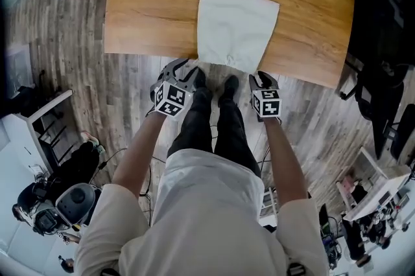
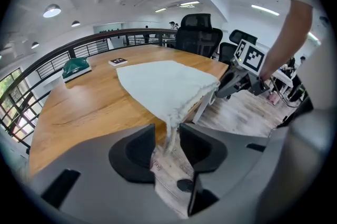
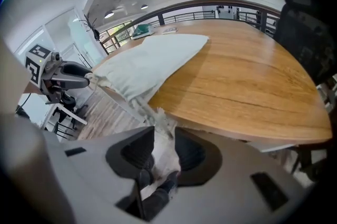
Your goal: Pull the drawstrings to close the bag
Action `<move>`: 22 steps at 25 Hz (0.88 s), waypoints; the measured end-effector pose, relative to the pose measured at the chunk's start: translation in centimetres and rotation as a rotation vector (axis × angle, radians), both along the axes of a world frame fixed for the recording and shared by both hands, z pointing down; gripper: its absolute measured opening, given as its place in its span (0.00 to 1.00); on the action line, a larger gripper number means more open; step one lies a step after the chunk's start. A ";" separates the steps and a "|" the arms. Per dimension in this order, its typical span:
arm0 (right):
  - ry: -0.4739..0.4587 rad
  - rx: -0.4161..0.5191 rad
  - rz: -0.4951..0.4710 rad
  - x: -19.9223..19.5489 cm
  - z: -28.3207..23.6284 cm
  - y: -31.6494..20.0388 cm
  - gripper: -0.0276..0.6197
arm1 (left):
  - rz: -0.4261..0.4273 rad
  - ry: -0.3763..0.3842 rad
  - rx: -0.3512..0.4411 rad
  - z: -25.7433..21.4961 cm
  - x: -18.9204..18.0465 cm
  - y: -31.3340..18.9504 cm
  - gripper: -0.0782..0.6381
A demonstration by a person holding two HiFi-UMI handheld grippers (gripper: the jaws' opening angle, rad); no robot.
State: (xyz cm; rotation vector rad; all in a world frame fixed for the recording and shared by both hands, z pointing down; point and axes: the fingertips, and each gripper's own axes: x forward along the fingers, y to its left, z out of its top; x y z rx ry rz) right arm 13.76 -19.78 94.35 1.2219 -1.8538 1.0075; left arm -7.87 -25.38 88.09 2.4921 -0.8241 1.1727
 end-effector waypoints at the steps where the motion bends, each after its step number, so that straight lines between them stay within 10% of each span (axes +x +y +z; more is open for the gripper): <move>1: -0.011 -0.004 0.018 -0.1 0.2 -0.2 0.21 | 0.008 -0.005 -0.004 0.3 0.2 -0.1 0.30; 8: -0.061 0.016 0.089 -0.7 0.3 -1.0 0.06 | 0.027 -0.041 -0.029 1.8 0.7 -0.1 0.16; 22: 0.061 0.127 0.140 1.9 -5.2 -1.0 0.05 | -0.130 0.023 -0.010 -2.3 -0.8 -0.9 0.10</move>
